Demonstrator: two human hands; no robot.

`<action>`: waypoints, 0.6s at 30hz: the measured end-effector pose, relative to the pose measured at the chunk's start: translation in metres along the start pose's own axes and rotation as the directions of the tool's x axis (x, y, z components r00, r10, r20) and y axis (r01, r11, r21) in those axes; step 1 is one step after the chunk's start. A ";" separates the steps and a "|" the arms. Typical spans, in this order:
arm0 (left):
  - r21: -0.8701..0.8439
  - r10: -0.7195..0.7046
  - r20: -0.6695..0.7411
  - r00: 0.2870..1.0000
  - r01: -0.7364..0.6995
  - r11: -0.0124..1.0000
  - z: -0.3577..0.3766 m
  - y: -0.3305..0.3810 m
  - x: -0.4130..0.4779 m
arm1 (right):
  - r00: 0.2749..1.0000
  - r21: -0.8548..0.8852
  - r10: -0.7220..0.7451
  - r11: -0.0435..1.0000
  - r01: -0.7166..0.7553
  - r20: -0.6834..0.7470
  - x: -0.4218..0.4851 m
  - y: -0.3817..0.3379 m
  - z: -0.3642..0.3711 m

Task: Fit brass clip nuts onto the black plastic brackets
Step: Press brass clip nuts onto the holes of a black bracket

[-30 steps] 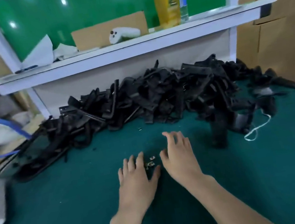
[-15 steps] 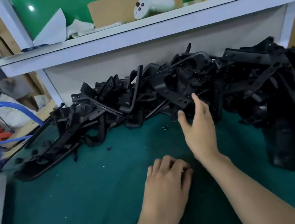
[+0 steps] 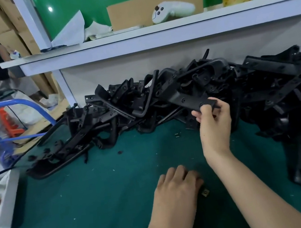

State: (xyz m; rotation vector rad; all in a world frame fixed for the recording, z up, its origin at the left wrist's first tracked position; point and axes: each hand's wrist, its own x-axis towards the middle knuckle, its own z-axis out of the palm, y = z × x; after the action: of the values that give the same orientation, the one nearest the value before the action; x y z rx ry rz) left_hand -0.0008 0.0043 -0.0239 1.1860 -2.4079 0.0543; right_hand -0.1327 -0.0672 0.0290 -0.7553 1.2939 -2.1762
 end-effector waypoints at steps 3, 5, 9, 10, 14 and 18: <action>-0.037 0.029 -0.010 1.000 -0.030 0.999 -0.004 -0.001 -0.003 | 0.997 0.108 -0.032 0.993 0.040 -0.068 -0.010 -0.015 -0.001; -0.092 0.045 -0.010 0.999 -0.045 0.995 -0.007 -0.002 -0.006 | 0.997 0.168 0.008 0.986 0.005 -0.076 -0.014 -0.024 -0.007; -0.192 0.010 0.037 0.999 -0.003 0.981 -0.009 -0.007 -0.018 | 0.991 0.202 0.135 0.971 -0.129 -0.019 -0.023 -0.036 -0.033; -0.198 0.004 0.040 0.999 0.004 0.980 -0.010 -0.007 -0.020 | 0.985 0.206 0.171 0.965 -0.164 -0.014 -0.026 -0.038 -0.045; -0.238 -0.055 0.025 0.998 0.059 0.969 -0.013 -0.010 -0.025 | 0.943 0.173 0.333 0.930 -0.325 -0.020 -0.033 -0.037 -0.099; -0.271 -0.112 0.007 0.994 0.110 0.956 -0.015 -0.011 -0.024 | 0.903 0.070 0.425 0.904 -0.421 -0.057 -0.029 -0.037 -0.131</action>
State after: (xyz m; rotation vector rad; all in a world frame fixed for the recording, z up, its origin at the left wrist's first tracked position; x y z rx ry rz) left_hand 0.0259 0.0184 -0.0222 1.1845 -2.2482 -0.2958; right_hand -0.2050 0.0491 0.0045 -0.3334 1.2852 -1.8868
